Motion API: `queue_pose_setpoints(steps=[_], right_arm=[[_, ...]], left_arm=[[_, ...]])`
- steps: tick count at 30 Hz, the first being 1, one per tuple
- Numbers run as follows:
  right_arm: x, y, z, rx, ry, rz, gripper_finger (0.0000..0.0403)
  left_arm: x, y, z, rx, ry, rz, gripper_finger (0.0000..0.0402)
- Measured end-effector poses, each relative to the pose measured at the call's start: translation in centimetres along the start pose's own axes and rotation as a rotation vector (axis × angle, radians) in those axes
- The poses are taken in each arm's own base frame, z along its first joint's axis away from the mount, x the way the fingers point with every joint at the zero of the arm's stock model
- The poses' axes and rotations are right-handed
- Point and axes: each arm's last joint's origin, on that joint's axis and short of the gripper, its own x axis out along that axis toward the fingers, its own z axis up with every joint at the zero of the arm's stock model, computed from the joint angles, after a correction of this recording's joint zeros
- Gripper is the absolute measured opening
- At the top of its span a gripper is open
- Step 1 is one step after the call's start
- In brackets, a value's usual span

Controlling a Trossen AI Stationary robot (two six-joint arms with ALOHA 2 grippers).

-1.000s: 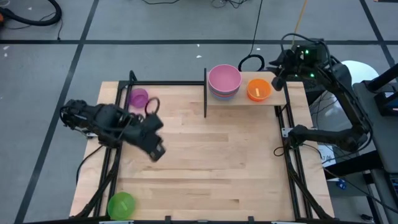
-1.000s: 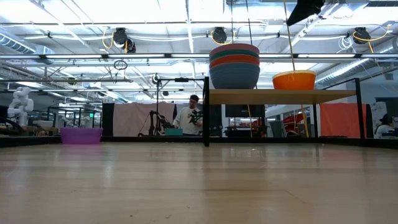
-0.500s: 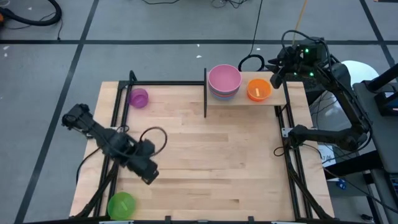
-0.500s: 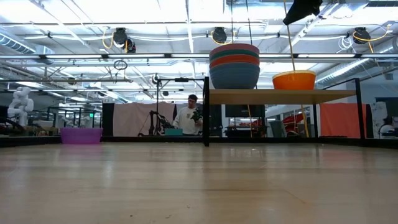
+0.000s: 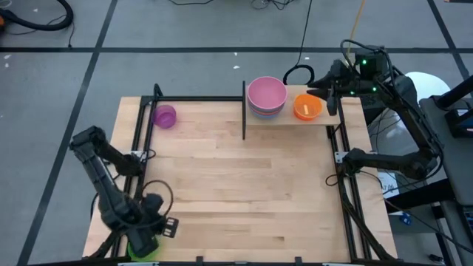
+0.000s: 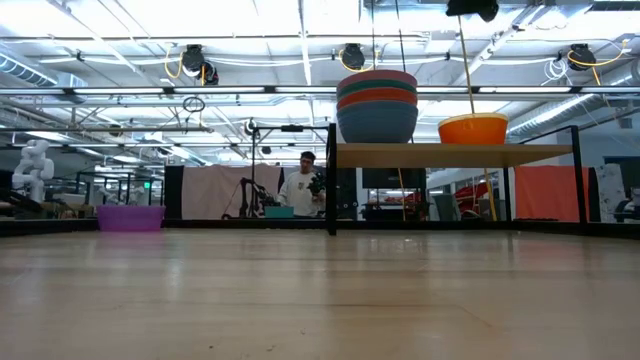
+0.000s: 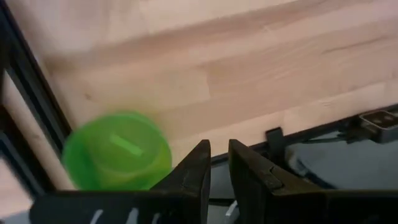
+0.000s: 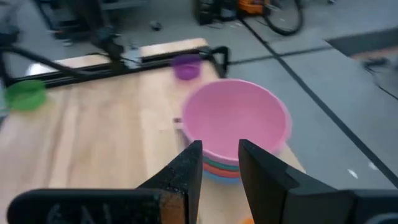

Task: Place and stack bowls onto a shelf
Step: Stack the green bowl on the shelf

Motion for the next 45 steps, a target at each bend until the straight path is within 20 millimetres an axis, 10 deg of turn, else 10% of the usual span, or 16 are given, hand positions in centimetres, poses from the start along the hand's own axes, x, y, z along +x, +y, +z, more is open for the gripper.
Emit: queue_pose_setpoints(steps=[16, 45], right_arm=[[-1.2, 3.1, 0.5, -0.042, -0.071, 0.117, 0.0096], [-1.1, 3.8, 1.8, -0.080, -0.179, 0.154, 0.0095]], left_arm=[[9.6, 5.0, -4.2, 0.075, 0.081, -0.021, 0.0060], [12.7, 4.1, -3.4, 0.027, 0.071, 0.072, 0.0060]])
